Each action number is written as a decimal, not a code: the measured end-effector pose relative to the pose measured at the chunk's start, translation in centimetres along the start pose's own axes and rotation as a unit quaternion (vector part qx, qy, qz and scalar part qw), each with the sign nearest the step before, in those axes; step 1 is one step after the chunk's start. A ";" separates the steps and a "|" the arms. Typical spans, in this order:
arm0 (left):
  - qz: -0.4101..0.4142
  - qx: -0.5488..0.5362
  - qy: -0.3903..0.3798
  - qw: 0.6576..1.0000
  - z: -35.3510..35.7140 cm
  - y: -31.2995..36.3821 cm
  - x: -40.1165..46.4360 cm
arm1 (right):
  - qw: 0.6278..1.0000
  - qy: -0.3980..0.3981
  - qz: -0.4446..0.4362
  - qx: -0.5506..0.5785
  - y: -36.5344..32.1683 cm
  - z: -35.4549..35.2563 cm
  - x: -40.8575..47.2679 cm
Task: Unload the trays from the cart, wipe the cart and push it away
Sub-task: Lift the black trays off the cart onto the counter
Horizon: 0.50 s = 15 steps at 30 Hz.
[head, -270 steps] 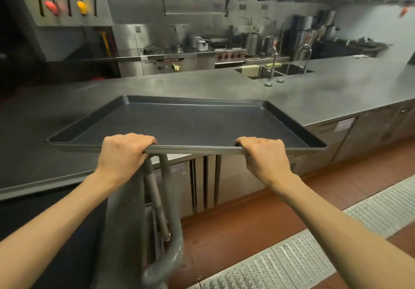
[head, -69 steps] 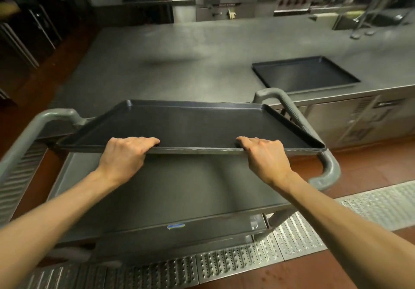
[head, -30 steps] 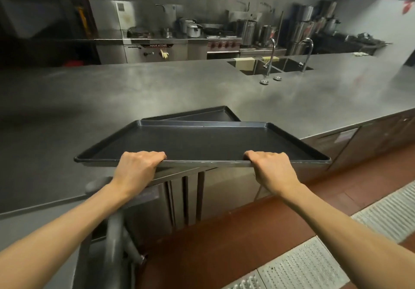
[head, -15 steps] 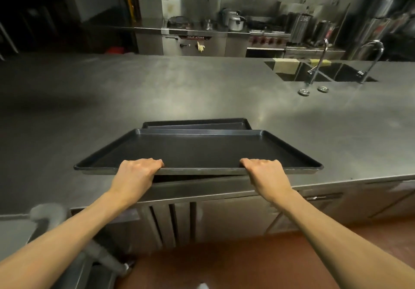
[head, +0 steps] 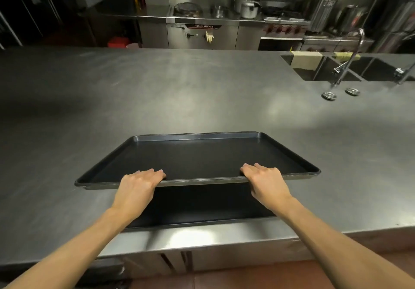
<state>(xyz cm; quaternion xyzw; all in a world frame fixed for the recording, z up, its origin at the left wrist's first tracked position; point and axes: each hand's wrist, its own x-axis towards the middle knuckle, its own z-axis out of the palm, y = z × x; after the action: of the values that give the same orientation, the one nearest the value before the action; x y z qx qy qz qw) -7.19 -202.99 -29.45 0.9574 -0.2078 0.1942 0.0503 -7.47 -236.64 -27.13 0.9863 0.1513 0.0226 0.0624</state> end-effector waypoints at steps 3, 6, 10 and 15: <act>-0.006 0.010 -0.011 1.000 1.9 0.2 0.8 | 1.000 -0.025 -0.002 -0.013 1.1 1.2 1.1; -0.010 0.013 -0.020 1.000 3.4 0.6 1.3 | 0.999 -0.045 0.000 -0.012 2.0 2.4 1.7; -0.005 0.010 -0.036 0.999 5.1 1.0 1.2 | 0.999 -0.039 -0.014 -0.018 3.3 4.5 2.4; 0.015 0.025 -0.086 0.996 7.9 0.9 -1.0 | 0.997 -0.059 -0.024 -0.036 3.3 8.2 1.8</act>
<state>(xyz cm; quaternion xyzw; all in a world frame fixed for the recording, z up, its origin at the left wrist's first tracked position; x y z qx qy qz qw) -5.66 -204.78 -37.07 0.9683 -0.2206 0.1168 0.0051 -4.25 -240.18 -34.83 0.9791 0.1699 -0.0318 0.1068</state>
